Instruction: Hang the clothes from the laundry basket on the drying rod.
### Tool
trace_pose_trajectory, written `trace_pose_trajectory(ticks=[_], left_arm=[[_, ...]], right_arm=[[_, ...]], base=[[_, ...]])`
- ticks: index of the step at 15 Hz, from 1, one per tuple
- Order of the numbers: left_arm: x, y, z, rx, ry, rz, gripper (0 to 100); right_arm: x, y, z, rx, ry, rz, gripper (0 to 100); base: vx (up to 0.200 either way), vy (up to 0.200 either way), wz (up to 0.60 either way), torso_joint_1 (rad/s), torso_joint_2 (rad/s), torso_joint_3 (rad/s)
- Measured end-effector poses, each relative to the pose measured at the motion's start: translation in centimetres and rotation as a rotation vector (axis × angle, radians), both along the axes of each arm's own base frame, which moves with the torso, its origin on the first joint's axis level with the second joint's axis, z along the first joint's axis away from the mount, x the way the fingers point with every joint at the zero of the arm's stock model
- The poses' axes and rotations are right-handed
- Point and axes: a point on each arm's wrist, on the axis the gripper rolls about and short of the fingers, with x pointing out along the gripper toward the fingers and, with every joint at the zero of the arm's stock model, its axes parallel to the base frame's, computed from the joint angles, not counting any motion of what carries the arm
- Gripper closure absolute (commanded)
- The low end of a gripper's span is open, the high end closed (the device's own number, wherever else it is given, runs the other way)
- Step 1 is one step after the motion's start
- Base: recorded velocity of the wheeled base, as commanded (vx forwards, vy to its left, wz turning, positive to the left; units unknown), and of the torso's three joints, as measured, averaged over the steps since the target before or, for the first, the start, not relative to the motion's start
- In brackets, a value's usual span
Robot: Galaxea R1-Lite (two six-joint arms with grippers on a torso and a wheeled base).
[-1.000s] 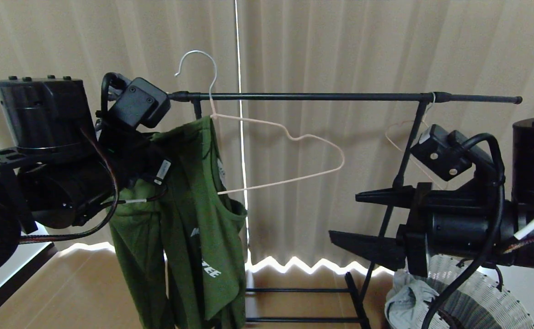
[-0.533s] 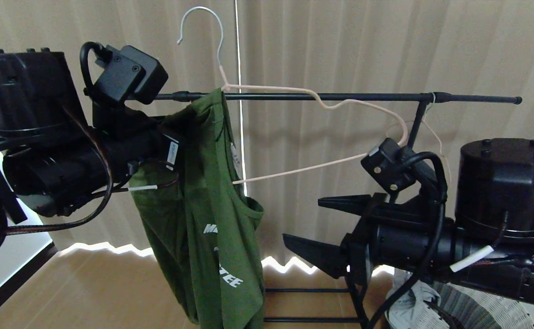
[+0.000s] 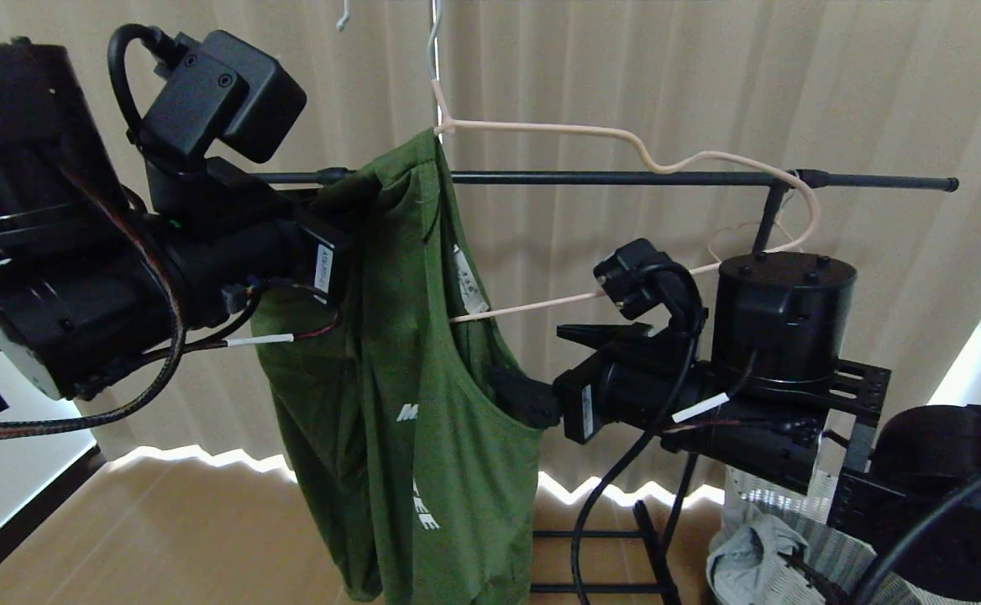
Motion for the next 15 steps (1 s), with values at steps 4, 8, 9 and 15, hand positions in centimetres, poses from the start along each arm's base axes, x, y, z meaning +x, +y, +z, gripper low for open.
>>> trace_pose_trajectory(ticks=[4, 8, 9, 15], left_arm=[[-0.4, -0.1, 0.5, -0.010, -0.017, -0.011, 100], [-0.5, 0.0, 0.9, -0.019, -0.028, -0.010, 100], [-0.5, 0.0, 0.9, -0.021, -0.029, -0.010, 100], [-0.2, 0.1, 0.7, -0.032, -0.012, 0.055, 100]], right_arm=[[0.6, -0.5, -1.6, -0.037, 0.041, -0.025, 0], [0.4, -3.1, -3.1, -0.081, 0.088, -0.090, 0], [0.5, -3.6, -3.1, -0.082, 0.092, -0.105, 0], [0.0, -4.5, -1.8, -0.057, 0.056, -0.112, 0]], base=[[0.000, 0.000, 0.00, 0.000, 0.00, 0.000], [0.000, 0.000, 0.00, 0.000, 0.00, 0.000], [0.000, 0.000, 0.00, 0.000, 0.00, 0.000], [0.000, 0.000, 0.00, 0.000, 0.00, 0.000]])
